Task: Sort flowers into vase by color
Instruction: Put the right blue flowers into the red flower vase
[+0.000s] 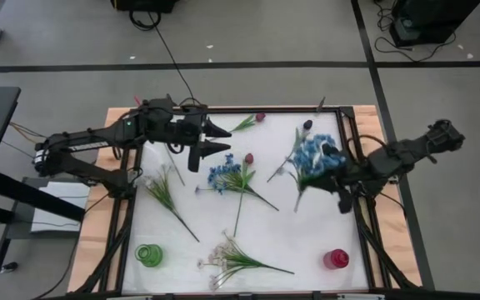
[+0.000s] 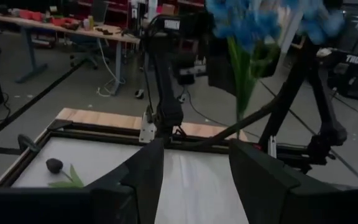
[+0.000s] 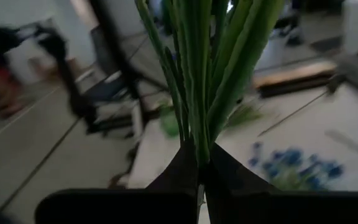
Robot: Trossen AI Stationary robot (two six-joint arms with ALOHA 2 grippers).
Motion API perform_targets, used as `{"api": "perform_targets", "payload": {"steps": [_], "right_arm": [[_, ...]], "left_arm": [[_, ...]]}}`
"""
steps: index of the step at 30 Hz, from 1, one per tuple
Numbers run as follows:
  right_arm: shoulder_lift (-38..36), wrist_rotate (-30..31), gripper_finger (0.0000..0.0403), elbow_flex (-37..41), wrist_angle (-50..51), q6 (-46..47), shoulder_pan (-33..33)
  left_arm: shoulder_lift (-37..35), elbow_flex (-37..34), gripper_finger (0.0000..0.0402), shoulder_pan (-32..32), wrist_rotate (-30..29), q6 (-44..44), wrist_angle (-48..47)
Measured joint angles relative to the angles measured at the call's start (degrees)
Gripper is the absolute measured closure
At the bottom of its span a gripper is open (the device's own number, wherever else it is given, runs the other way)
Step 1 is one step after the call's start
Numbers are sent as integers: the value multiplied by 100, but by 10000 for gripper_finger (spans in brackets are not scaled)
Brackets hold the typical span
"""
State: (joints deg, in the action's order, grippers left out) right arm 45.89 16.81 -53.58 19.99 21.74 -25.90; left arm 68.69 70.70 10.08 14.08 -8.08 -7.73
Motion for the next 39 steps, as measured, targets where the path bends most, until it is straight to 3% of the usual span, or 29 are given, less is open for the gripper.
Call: {"api": "perform_targets", "payload": {"steps": [12,23,32,39], "right_arm": [[-85,56,390,0,346,537,-1950],[-89,1902,390,0,583,1022,-3557],[-177,2124,390,0,1236,833,-4516],[-290,2934,390,0,1485,1147,-5418]], "left_arm": [[64,-7,214,-6,-11,-28,54],[68,-7,214,-6,-11,-29,45],[68,-7,214,-6,-32,-28,42],[68,-7,214,-6,-30,-28,43]]}}
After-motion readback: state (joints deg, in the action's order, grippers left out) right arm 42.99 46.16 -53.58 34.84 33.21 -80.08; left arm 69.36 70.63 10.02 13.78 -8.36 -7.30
